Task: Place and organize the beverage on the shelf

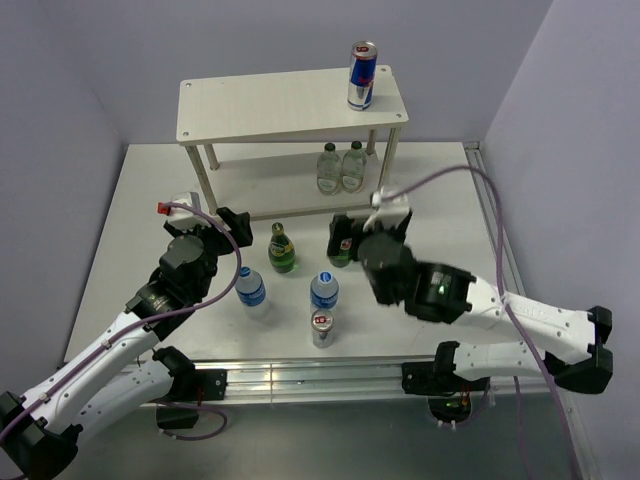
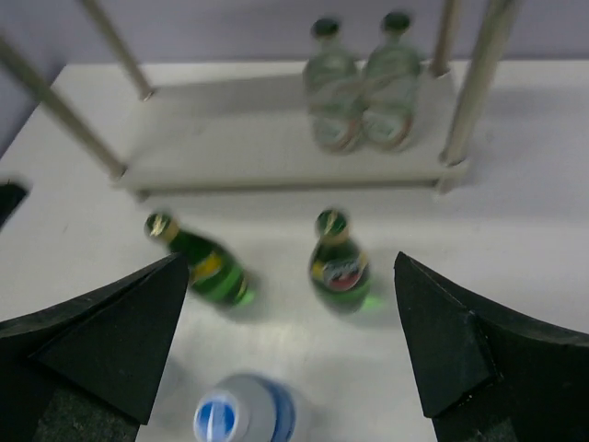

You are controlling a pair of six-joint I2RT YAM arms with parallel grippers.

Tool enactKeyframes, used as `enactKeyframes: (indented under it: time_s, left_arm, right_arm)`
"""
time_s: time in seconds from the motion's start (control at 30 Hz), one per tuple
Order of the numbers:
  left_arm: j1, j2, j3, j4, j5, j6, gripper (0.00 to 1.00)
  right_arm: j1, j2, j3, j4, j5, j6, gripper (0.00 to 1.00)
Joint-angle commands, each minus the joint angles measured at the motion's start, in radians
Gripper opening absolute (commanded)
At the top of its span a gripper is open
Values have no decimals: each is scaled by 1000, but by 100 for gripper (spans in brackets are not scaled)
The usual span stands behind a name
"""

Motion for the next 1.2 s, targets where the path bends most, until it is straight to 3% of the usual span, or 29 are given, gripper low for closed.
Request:
enactKeyframes:
  time_s: [0.0,0.03,0.13,0.27,0.5,0.83,1.17]
  left_arm:
    - [-5,-8,10,15,-15,4,99]
    - [-6,-5,10,16,-12,5,99]
    - [-6,-3,11,19,-11,5,99]
    - [-8,-2,14,13,-11,2,99]
    - [-6,-3,14,12,-4,-4,99]
    - [-6,1,4,15,-4,-2,99]
    - [-6,-2,4,16,-9,-1,99]
  right_arm:
    - [263,-47,-206,37,102,185,100]
    - [332,-30,-231,1,139,220,100]
    - [521,104,-230,-248,204,560,100]
    - [641,247,-214,-366,196,878,100]
    - [654,437,-137,-585,185,1159,100]
    - [652,497,-102,-743,225,1317,100]
    - [689,550,74,-726,283,1181,100]
